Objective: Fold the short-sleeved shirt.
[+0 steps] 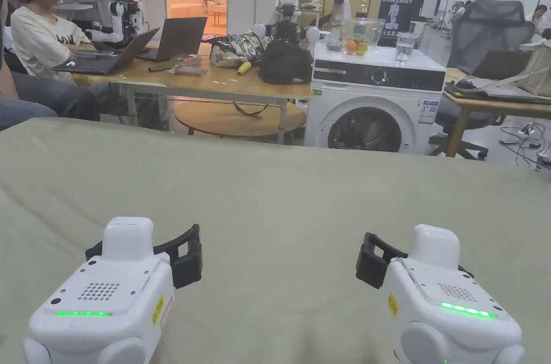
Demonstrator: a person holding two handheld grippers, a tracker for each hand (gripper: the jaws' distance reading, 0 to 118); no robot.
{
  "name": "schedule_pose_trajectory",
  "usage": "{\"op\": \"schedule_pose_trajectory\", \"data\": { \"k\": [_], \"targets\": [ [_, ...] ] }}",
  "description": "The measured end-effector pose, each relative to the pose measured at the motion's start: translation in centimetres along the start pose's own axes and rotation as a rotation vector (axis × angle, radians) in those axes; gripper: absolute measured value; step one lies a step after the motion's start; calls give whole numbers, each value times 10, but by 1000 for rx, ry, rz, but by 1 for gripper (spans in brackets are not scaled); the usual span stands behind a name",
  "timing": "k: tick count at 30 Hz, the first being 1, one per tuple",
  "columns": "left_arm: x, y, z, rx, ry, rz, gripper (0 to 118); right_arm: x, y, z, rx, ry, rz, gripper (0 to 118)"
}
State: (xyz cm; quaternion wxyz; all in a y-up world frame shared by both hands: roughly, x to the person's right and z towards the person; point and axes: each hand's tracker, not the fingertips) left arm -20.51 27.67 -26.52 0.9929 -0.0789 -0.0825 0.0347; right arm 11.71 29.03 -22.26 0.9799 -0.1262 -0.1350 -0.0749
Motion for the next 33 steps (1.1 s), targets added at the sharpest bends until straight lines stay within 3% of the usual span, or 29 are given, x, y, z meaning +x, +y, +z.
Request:
{"op": "schedule_pose_trajectory", "data": {
  "k": [8,17,27,33],
  "targets": [
    [1,0,-2,4,-9,-9,83,-5,-3,-2,11,-10,44,83],
    [0,1,-1,11,-25,-11,83,-2,-5,-6,-18,-4,22,83],
    [1,-1,-2,-3,-28,-24,83,-3,-11,-8,-26,-35,49,83],
    [-2,-3,-3,-12,-29,-19,83,1,-13,-11,-66,3,27,83]
  ]
}}
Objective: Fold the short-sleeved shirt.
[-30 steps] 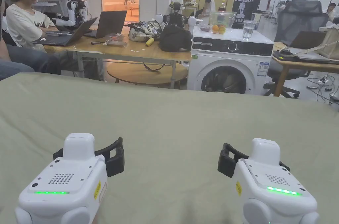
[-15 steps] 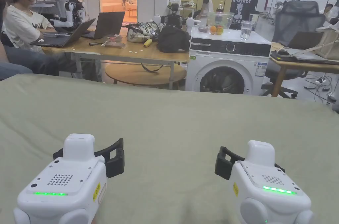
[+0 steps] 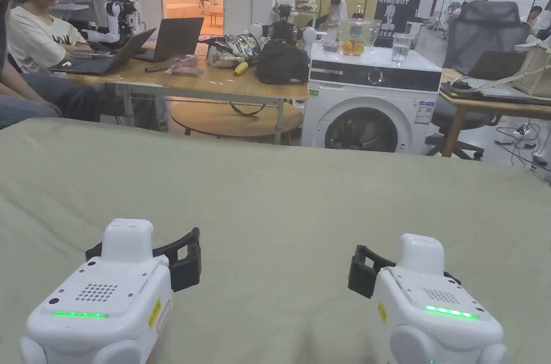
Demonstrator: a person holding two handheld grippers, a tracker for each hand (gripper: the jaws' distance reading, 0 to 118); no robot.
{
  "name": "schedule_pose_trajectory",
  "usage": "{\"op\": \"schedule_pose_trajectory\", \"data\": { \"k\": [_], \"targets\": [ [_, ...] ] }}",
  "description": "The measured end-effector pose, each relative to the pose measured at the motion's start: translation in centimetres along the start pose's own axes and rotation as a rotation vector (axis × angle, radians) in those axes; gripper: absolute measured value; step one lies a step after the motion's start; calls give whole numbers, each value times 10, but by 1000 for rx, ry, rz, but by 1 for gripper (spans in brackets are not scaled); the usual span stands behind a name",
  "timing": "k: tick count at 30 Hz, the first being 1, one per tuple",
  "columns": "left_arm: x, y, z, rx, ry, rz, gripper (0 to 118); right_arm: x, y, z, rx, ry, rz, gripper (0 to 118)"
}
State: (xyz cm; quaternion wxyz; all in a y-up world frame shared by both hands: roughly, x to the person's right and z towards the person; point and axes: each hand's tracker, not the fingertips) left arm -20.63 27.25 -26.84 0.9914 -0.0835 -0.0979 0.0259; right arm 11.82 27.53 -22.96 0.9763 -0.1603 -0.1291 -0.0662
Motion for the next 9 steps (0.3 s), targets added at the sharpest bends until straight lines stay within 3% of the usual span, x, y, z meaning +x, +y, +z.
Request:
{"op": "schedule_pose_trajectory", "data": {
  "k": [6,9],
  "targets": [
    [-1,0,1,-3,-3,0,83,0,-2,1,28,-33,2,83],
    [-1,0,1,-3,-2,1,83,4,1,1,-22,38,-40,83]
  ]
}}
